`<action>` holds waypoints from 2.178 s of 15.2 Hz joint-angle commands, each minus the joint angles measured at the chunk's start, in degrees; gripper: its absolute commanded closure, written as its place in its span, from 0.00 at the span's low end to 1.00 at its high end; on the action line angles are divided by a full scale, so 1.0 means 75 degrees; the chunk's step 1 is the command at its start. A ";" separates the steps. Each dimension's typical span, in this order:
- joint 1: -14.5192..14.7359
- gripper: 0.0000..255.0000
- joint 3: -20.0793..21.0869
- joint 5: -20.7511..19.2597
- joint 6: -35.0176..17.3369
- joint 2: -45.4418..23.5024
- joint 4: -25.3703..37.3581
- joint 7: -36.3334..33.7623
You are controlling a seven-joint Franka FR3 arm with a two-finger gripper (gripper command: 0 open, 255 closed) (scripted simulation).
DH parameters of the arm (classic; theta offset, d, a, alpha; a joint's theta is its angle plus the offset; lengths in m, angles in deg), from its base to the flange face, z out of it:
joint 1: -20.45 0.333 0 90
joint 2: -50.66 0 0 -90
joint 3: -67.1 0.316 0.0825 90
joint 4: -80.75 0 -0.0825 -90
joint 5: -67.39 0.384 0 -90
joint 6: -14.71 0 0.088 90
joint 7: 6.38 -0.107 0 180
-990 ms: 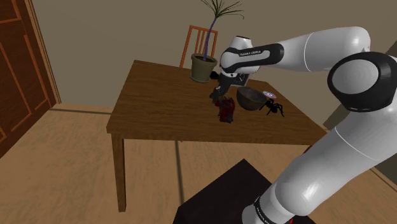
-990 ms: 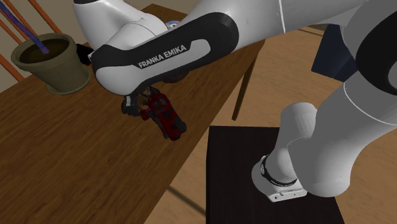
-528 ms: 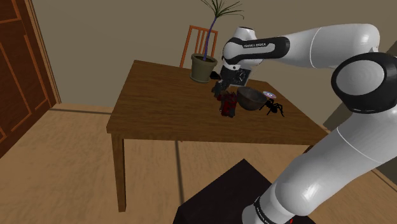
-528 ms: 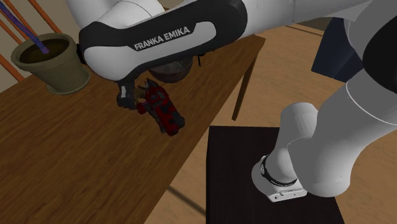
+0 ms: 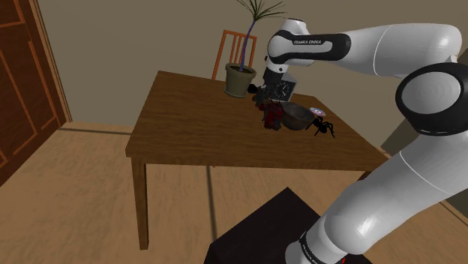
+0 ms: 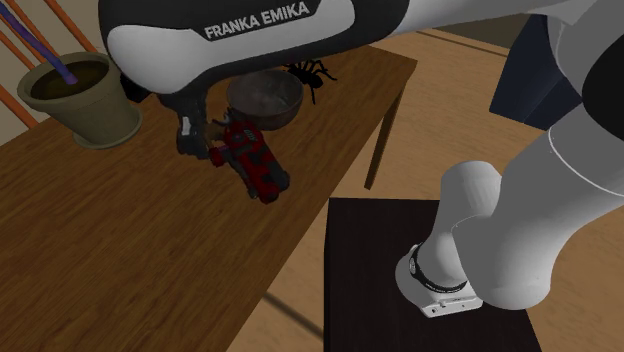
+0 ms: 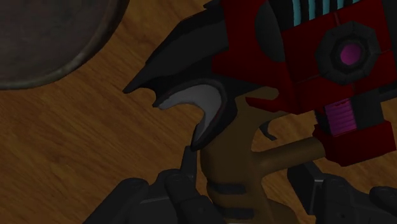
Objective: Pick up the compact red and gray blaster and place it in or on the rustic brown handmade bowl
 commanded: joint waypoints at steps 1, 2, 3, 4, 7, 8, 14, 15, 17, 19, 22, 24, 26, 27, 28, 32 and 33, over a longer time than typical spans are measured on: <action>0.0006 1.00 0.0008 0.0004 0.0219 -0.0002 0.0223 -0.0005; 0.0008 1.00 0.0011 0.0004 0.0321 0.0002 0.0321 -0.0005; 0.0009 1.00 0.0013 0.0005 0.0424 0.0005 0.0421 -0.0004; 0.0011 1.00 0.0015 0.0006 0.0526 0.0005 0.0523 -0.0004; 0.0015 1.00 0.0020 0.0012 0.0835 -0.0003 0.0840 0.0001; 0.0016 1.00 0.0022 0.0015 0.0938 -0.0009 0.0950 0.0003; -0.0057 1.00 -0.0086 0.0044 0.1442 -0.0109 0.1554 0.0210; -0.0137 1.00 -0.0197 0.0058 0.1440 -0.0160 0.1605 0.0404; -0.0297 1.00 -0.0420 0.0100 0.1440 -0.0289 0.1735 0.0796; -0.0460 1.00 -0.0645 0.0161 0.1448 -0.0453 0.1902 0.1194; -0.0721 1.00 -0.0975 0.0298 0.1478 -0.0767 0.2226 0.1804; -0.0910 1.00 -0.1187 0.0423 0.1514 -0.1023 0.2493 0.2220; -0.1112 1.00 -0.1395 0.0579 0.1566 -0.1318 0.2803 0.2640; -0.1220 1.00 -0.1495 0.0668 0.1600 -0.1481 0.2976 0.2852; -0.1338 1.00 -0.1589 0.0765 0.1638 -0.1653 0.3161 0.3064; -0.1629 1.00 -0.1773 0.1002 0.1640 -0.2059 0.3499 0.3540; -0.1620 1.00 -0.1769 0.0992 0.1530 -0.2038 0.3371 0.3537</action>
